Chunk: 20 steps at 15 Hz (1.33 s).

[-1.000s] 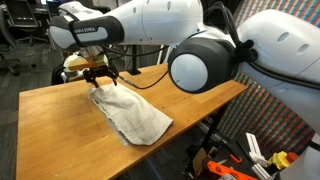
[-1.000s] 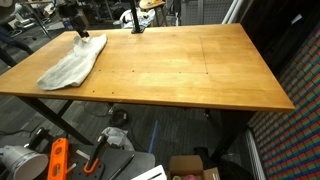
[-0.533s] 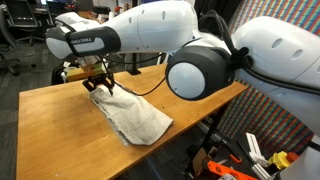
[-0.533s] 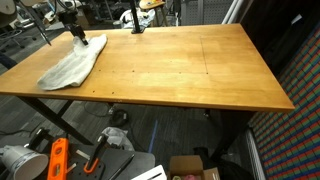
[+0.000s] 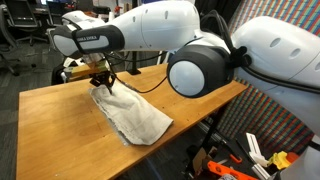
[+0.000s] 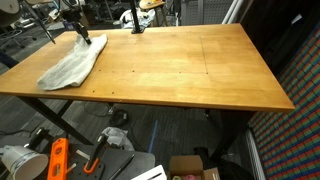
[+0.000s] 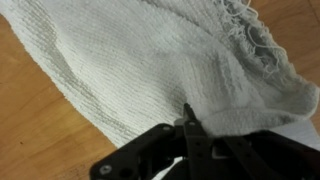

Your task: Fold the towel in half from right to left

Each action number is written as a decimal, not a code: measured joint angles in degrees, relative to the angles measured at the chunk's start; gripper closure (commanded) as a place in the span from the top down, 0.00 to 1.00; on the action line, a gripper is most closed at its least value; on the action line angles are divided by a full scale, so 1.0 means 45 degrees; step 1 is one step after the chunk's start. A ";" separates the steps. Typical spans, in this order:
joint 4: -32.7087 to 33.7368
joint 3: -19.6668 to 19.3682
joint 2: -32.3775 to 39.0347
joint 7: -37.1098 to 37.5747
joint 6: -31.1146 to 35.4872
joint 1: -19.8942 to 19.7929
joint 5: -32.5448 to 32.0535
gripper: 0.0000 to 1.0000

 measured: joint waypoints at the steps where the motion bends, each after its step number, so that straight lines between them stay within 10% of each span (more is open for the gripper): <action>1: 0.0049 0.0000 0.0000 0.0130 -0.0006 -0.0082 0.0003 0.07; 20: 0.0597 0.0064 0.0089 0.2997 -0.0217 -0.0521 0.0576 0.08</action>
